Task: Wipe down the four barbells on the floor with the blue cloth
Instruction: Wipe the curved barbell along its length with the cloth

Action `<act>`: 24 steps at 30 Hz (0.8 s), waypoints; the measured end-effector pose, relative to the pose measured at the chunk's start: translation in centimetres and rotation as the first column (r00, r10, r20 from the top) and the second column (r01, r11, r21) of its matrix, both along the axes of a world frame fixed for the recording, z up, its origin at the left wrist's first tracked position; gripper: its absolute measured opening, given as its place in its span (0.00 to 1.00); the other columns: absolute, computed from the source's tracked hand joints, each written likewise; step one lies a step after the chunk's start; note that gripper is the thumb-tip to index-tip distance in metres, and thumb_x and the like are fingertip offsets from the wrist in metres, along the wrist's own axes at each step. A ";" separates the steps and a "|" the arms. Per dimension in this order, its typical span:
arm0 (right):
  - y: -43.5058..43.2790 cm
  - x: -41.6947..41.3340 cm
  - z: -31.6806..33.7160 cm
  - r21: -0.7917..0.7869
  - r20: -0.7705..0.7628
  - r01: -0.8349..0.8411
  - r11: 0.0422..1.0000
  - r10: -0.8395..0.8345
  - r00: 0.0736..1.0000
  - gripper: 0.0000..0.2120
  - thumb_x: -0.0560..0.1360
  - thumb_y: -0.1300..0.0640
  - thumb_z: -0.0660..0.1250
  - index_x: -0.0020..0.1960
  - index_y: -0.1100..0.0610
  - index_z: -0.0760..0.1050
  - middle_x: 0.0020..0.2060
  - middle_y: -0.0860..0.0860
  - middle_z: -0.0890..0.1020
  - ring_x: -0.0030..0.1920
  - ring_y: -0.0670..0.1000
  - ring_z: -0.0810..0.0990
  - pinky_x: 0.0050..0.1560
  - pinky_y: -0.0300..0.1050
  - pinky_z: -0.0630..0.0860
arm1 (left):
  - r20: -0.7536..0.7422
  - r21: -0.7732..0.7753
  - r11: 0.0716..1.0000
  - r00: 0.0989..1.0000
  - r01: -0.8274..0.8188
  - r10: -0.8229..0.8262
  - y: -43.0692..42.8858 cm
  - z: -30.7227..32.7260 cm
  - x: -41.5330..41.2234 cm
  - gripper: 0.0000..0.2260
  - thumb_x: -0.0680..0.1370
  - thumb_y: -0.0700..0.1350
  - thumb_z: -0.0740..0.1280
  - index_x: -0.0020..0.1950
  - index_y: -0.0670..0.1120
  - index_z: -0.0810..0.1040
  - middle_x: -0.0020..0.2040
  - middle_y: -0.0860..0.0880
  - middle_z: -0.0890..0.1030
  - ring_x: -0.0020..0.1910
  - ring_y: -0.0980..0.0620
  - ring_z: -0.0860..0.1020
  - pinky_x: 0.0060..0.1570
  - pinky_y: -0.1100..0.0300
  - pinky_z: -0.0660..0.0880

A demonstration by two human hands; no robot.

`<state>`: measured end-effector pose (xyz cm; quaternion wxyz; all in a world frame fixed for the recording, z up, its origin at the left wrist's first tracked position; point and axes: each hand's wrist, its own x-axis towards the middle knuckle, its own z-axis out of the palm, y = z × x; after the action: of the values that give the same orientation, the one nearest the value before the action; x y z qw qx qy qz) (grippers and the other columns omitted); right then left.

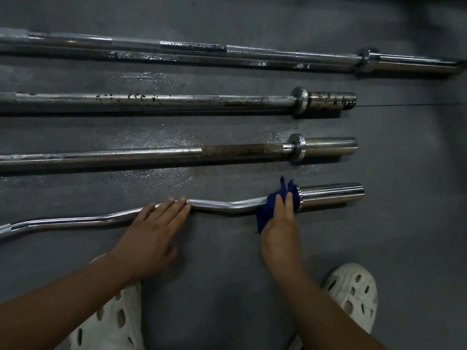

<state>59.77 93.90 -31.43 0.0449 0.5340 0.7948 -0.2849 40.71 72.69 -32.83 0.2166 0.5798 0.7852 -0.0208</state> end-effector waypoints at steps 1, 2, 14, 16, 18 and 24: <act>0.3 -0.3 -0.2 0.032 0.000 -0.005 0.999 0.005 1.000 0.33 0.76 0.68 0.62 0.78 0.52 0.58 0.80 0.48 0.49 0.72 0.58 0.67 0.66 0.57 0.71 | 0.001 0.013 1.000 1.000 0.000 0.000 0.0 -0.1 0.0 0.44 0.62 0.55 0.68 0.78 0.45 0.64 0.78 0.46 0.65 0.74 0.45 0.67 0.69 0.46 0.60; 0.5 -0.5 -0.5 0.051 0.009 -0.017 0.999 0.016 1.000 0.33 0.76 0.68 0.63 0.77 0.53 0.59 0.79 0.48 0.50 0.71 0.58 0.68 0.65 0.58 0.72 | 0.002 0.024 1.000 1.000 -0.002 0.002 0.1 -0.1 0.0 0.44 0.62 0.55 0.68 0.78 0.45 0.64 0.77 0.46 0.66 0.74 0.45 0.68 0.69 0.46 0.61; -3.5 -3.7 -1.0 0.151 0.044 -0.327 0.933 0.324 0.945 0.29 0.73 0.66 0.65 0.74 0.56 0.67 0.75 0.53 0.66 0.77 0.57 0.59 0.76 0.55 0.56 | 0.001 0.003 1.000 1.000 -0.016 0.016 0.2 0.4 0.1 0.43 0.64 0.54 0.67 0.78 0.45 0.63 0.78 0.46 0.64 0.74 0.45 0.67 0.69 0.43 0.67; -3.3 -3.3 -0.9 0.158 0.051 -0.484 0.861 0.483 0.874 0.29 0.76 0.64 0.63 0.75 0.54 0.64 0.76 0.51 0.65 0.77 0.53 0.59 0.76 0.52 0.54 | -0.001 0.004 1.000 1.000 -0.008 0.008 0.1 0.3 -0.2 0.43 0.64 0.54 0.67 0.78 0.45 0.63 0.78 0.46 0.64 0.75 0.45 0.66 0.71 0.45 0.65; -0.5 -1.1 -1.2 0.258 0.061 -0.481 0.838 0.482 0.874 0.28 0.73 0.64 0.62 0.74 0.56 0.67 0.73 0.53 0.69 0.74 0.54 0.66 0.73 0.54 0.59 | 0.000 -0.001 1.000 1.000 -0.001 0.001 -0.1 0.4 -0.5 0.43 0.64 0.54 0.68 0.78 0.44 0.63 0.78 0.46 0.64 0.75 0.45 0.66 0.71 0.46 0.65; -2.7 -2.2 -1.7 0.240 0.056 -0.343 0.908 0.340 0.939 0.29 0.71 0.66 0.65 0.72 0.58 0.70 0.72 0.55 0.71 0.74 0.57 0.66 0.73 0.57 0.60 | -0.011 0.006 1.000 1.000 -0.017 0.017 -0.1 0.6 -0.4 0.41 0.63 0.54 0.66 0.77 0.43 0.66 0.76 0.44 0.67 0.73 0.43 0.69 0.70 0.46 0.66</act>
<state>57.59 91.17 -33.10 0.0325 0.3900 0.9048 -0.1681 40.29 72.55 -32.24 0.2111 0.5734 0.7913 -0.0198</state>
